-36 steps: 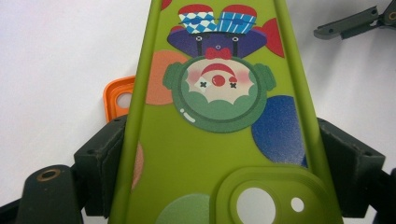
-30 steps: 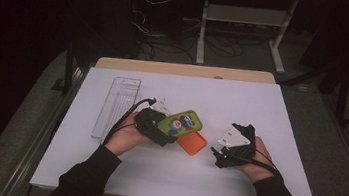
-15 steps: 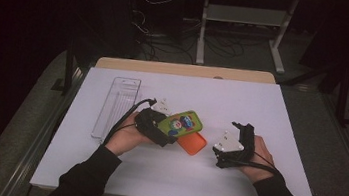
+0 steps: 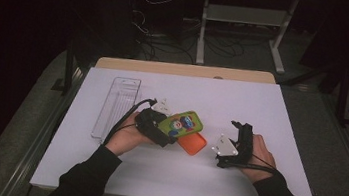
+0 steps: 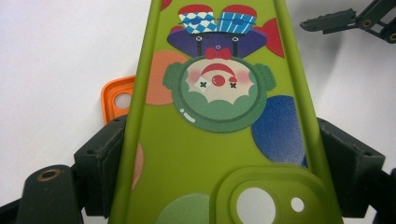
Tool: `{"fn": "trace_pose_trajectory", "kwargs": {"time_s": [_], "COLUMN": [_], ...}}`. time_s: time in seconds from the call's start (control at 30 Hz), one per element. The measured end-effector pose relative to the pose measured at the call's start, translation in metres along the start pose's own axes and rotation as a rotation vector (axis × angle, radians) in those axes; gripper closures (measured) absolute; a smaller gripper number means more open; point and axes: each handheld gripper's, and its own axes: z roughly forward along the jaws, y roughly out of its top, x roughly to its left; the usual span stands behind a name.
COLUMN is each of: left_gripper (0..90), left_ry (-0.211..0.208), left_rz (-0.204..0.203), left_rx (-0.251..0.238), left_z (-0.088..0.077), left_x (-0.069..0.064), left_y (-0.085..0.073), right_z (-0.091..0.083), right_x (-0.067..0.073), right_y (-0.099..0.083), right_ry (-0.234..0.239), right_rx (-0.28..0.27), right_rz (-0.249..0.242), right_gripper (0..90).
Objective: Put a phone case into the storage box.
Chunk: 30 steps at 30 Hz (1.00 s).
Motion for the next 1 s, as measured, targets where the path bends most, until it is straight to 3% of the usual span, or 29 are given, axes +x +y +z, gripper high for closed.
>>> {"fn": "trace_pose_trajectory", "kwargs": {"time_s": [0.03, 0.07, 0.3, 0.33, 0.4, 0.77, 0.9, 1.0], "left_gripper": [15.5, 15.5, 15.5, 15.5, 15.5, 15.5, 15.5, 15.5], "left_ry": [-0.001, -0.002, 0.0, 0.0, -0.004, -0.003, -0.001, 0.003], "left_rz": [0.003, -0.005, 0.012, 0.0, 0.012, -0.014, 0.001, 0.0], "left_rx": [0.002, -0.003, 0.004, -0.011, -0.001, -0.007, 0.003, 0.001], "left_z": [-0.0002, 0.0, -0.0001, 0.0007, -0.0005, 0.0006, -0.0008, -0.0021], "left_x": [0.0001, -0.0005, -0.0003, -0.0014, -0.0001, -0.0027, -0.0007, 0.0], "left_y": [0.0001, 0.0, 0.0005, 0.0004, 0.0009, 0.0011, 0.0011, 0.001], "right_z": [-0.0002, -0.0007, -0.0014, -0.0013, -0.0015, -0.0028, -0.0029, -0.0025], "right_x": [0.0002, -0.0018, 0.0, 0.0011, 0.001, 0.0047, 0.0066, 0.0079], "right_y": [0.0001, -0.0002, 0.0014, 0.0019, 0.002, 0.0044, 0.0059, 0.0068], "right_ry": [-0.006, -0.01, -0.044, -0.047, -0.059, -0.121, -0.14, -0.157], "right_rx": [0.001, 0.007, 0.007, 0.007, 0.003, -0.001, -0.003, -0.008], "right_rz": [-0.012, -0.057, -0.104, -0.101, -0.136, -0.227, -0.256, -0.315], "right_gripper": [0.4, 0.3, 0.4, 0.4, 0.4, 0.4, 0.4, 0.4]}}
